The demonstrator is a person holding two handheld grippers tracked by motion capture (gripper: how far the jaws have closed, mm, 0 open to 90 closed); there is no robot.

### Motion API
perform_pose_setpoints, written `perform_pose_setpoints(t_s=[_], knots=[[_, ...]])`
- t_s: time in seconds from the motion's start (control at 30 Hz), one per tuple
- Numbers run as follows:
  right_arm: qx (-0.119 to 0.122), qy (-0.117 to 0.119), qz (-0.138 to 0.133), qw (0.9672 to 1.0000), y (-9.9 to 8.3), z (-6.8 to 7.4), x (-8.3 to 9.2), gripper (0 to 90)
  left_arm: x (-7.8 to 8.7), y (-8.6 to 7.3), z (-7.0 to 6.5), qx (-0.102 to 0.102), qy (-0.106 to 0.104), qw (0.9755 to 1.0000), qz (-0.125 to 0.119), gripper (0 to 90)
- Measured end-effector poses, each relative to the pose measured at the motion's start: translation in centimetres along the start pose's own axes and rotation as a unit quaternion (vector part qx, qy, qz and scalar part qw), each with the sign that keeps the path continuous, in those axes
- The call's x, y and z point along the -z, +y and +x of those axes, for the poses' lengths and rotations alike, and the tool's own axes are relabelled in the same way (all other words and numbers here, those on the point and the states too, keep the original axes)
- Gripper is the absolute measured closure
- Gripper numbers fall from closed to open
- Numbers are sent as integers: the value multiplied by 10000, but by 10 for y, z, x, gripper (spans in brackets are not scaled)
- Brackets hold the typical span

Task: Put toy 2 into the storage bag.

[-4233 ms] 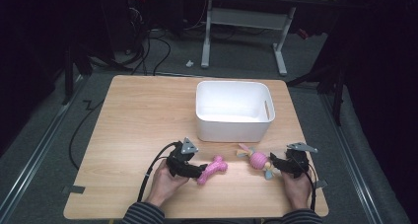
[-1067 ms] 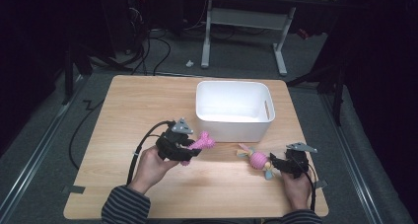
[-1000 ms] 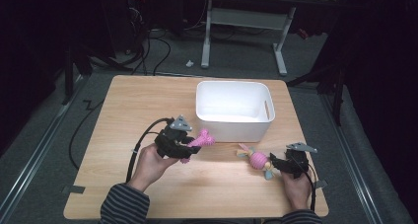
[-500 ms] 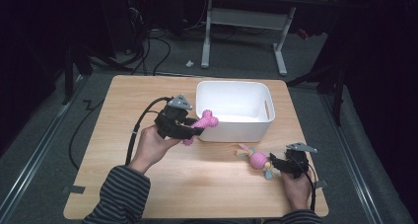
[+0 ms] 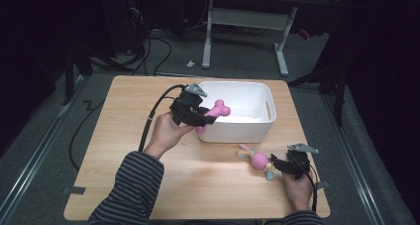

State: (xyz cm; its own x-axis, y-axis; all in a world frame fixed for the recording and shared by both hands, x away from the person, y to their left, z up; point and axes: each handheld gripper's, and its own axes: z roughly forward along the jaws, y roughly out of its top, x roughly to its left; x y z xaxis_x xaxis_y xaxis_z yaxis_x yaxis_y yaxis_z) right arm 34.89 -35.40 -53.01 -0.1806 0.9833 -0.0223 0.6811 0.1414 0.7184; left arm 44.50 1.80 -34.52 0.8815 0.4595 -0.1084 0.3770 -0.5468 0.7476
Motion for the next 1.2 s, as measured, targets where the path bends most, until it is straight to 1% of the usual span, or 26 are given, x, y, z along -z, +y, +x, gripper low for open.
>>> perform_pose_setpoints(t_s=[0.03, 0.07, 0.1, 0.3, 0.37, 0.47, 0.53, 0.67, 0.73, 0.83, 0.9, 1.03, 1.07, 1.13, 1.17, 1.2], knots=[[0, -1, 0, 10000, 0, 0, 0, 266, -2, 1, 1, 26, -16, 10000, -25, 595], [-1, 0, 0, 10000, 0, 0, 0, 266, -5, 4, 3, 35, -16, 10000, 25, 595], [1, 1, 0, 10000, 0, 0, 0, 266, -7, 6, 4, 22, 18, 10000, 46, 595], [3, 3, 0, 10000, 0, 0, 0, 266, -14, 14, 7, -4, 14, 10000, 51, 595], [3, 4, 1, 10000, 0, 0, 0, 265, -16, 16, 10, 38, -21, 10000, 19, 595], [2, 4, 0, 10000, 0, 0, 0, 266, -20, 18, 13, 71, 17, 10000, 38, 595], [-7, 3, 3, 10000, 0, 0, 0, 266, -22, 19, 15, 118, 25, 9999, -3, 595], [-7, 2, 3, 10000, 0, 0, 0, 266, -26, 23, 12, 62, 13, 10000, -47, 595], [3, 4, 0, 10000, 0, 0, 0, 265, -29, 25, 12, 46, 8, 10000, -15, 595], [-3, 5, 3, 10000, 0, 0, 0, 266, -33, 29, 14, 22, 60, 10000, 11, 595], [-9, 7, 5, 10000, 0, 0, 0, 266, -37, 29, 15, 37, 52, 10000, 7, 595], [-6, 10, 2, 10000, 0, 0, 0, 266, -45, 29, 19, 64, 104, 9999, 77, 594], [-6, 10, 2, 10000, 0, 0, 0, 266, -45, 29, 19, 64, 104, 9999, 77, 594], [-3, 13, 1, 10000, 0, 0, 0, 266, -48, 28, 22, 130, 112, 9998, 25, 594], [-1, 12, 1, 10000, 0, 0, 0, 266, -49, 28, 24, 157, 166, 9997, 29, 594], [-1, 12, 1, 10000, 0, 0, 0, 266, -49, 28, 24, 157, 166, 9997, 29, 594]])
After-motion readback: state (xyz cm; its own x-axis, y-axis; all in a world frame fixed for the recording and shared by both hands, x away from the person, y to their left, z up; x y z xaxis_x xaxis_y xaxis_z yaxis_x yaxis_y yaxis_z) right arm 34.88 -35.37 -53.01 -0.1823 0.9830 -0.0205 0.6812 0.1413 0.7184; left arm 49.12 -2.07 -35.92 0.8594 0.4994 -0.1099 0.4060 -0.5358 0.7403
